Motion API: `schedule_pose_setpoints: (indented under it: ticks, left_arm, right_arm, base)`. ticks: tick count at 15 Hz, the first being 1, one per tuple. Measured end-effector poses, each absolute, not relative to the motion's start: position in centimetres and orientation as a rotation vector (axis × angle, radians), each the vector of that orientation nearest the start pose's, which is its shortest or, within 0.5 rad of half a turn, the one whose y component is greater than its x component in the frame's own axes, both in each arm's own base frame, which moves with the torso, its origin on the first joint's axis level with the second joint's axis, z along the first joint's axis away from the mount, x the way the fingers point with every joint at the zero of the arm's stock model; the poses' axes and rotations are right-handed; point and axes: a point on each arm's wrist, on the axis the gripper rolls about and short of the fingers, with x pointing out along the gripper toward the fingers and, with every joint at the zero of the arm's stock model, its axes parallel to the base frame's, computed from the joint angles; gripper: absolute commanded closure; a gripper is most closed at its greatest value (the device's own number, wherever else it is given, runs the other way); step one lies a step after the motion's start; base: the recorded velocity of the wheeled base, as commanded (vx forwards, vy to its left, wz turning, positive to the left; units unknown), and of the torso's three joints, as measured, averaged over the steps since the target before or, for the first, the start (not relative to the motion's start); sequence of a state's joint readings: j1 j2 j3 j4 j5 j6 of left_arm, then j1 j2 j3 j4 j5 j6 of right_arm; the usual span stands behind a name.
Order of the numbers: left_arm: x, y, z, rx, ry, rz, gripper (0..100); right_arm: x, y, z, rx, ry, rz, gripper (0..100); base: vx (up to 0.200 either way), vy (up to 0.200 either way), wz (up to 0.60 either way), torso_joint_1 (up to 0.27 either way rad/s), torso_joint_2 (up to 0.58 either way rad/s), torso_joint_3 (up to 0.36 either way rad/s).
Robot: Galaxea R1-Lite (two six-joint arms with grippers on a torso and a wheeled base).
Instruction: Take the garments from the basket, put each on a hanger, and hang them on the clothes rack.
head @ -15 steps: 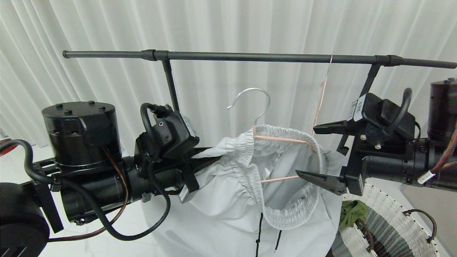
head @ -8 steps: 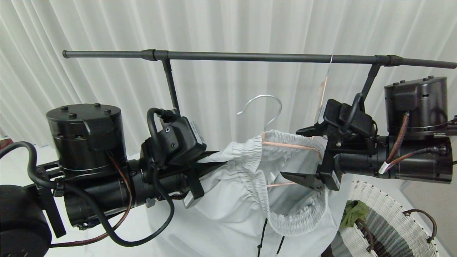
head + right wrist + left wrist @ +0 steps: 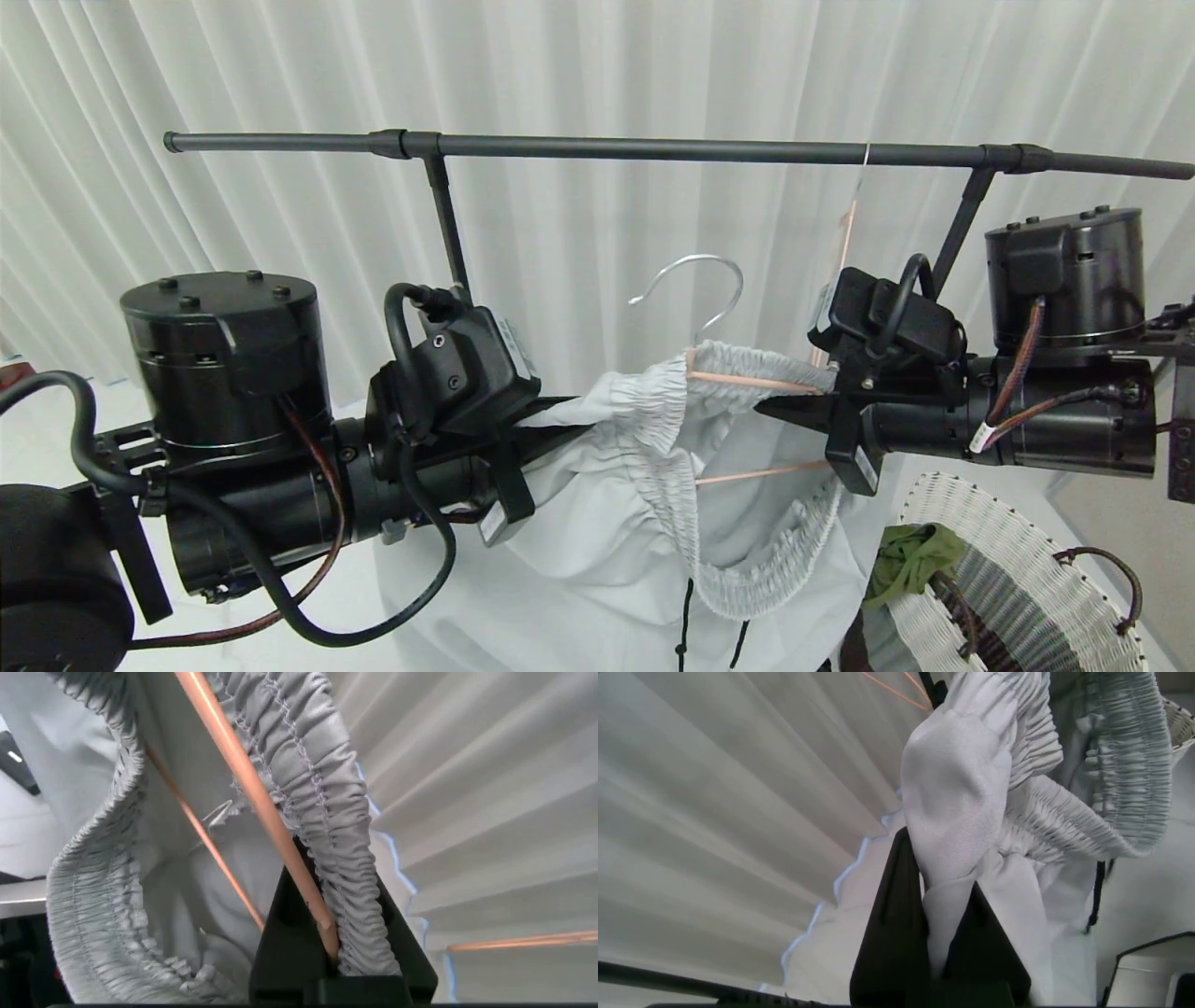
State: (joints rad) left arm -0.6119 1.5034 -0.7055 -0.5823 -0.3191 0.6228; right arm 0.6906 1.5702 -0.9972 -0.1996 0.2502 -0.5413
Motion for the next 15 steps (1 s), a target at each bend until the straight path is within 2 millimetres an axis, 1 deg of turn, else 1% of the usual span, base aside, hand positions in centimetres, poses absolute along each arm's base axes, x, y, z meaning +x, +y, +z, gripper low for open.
schedule_pose_setpoints:
  ticks: [1, 5, 8, 10, 13, 15]
  left_arm:
    - [20.4, -15.2, 20.6, 0.607, -0.076, -0.965, 0]
    - [20.3, -15.1, 20.7, 0.605, -0.081, -0.957, 0]
    - [20.0, -14.7, 20.7, 0.599, -0.073, -0.942, 0]
    - [19.1, -14.0, 20.6, 0.599, -0.072, -0.934, 0]
    - [17.5, -12.6, 20.5, 0.583, -0.069, -0.914, 0]
    - [17.3, -11.3, 20.2, 0.579, -0.040, -0.850, 0]
  right_arm:
    - [21.5, 18.4, 23.2, -0.581, 0.107, 1.010, 100]
    - [21.4, 18.4, 23.7, -0.614, 0.047, 1.004, 100]
    - [21.3, 17.6, 24.2, -0.660, 0.022, 0.963, 100]
    - [21.4, 16.6, 24.7, -0.671, 0.030, 0.889, 100]
    - [21.6, 15.4, 25.0, -0.668, 0.052, 0.826, 100]
    - [21.6, 14.9, 25.4, -0.643, 0.056, 0.795, 100]
  base:
    - [0.000, 0.000, 0.00, 0.000, 0.00, 0.000]
    - [0.000, 0.000, 0.00, 0.000, 0.00, 0.000]
    - [0.000, 0.000, 0.00, 0.000, 0.00, 0.000]
    - [0.000, 0.000, 0.00, 0.000, 0.00, 0.000]
    - [0.000, 0.000, 0.00, 0.000, 0.00, 0.000]
    - [0.000, 0.000, 0.00, 0.000, 0.00, 0.000]
